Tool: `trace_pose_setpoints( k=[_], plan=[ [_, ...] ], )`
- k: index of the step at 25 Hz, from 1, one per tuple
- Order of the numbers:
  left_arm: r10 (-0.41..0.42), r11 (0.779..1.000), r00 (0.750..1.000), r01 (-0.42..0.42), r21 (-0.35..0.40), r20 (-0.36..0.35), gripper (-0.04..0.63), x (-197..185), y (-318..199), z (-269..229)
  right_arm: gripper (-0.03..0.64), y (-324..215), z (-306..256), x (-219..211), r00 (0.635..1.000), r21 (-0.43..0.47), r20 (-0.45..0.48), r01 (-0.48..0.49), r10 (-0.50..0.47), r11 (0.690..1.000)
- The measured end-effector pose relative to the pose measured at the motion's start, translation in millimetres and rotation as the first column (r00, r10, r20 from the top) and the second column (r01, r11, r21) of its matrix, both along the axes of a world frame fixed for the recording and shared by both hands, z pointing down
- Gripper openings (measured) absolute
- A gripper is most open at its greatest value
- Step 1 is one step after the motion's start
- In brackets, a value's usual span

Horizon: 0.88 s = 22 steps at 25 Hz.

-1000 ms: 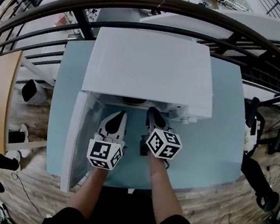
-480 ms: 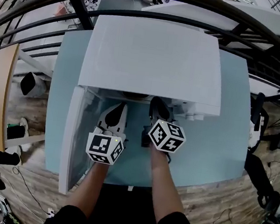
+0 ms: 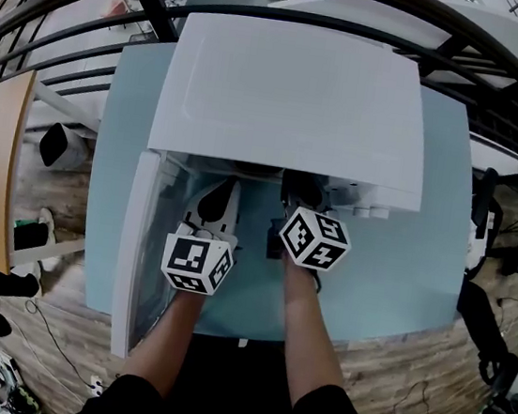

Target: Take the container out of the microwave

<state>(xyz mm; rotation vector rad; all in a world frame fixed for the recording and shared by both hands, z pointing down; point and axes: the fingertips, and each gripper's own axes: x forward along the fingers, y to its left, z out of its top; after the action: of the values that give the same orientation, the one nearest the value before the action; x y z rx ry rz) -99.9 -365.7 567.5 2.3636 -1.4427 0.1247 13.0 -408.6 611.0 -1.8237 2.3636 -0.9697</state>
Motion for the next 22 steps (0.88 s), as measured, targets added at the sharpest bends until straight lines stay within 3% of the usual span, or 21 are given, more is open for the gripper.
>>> trace_pose_setpoints(
  k=[13, 22],
  plan=[
    [0.004, 1.000, 1.000, -0.004, -0.007, 0.000, 0.008, -4, -2, 1, 0.100, -18, 9, -4, 0.999, -0.022, -0.045, -0.004, 0.003, 1.000],
    [0.007, 1.000, 1.000, -0.007, -0.009, 0.003, 0.008, -5, -2, 4, 0.101, -26, 17, -11, 0.998, -0.045, -0.067, -0.005, 0.001, 0.999]
  ],
)
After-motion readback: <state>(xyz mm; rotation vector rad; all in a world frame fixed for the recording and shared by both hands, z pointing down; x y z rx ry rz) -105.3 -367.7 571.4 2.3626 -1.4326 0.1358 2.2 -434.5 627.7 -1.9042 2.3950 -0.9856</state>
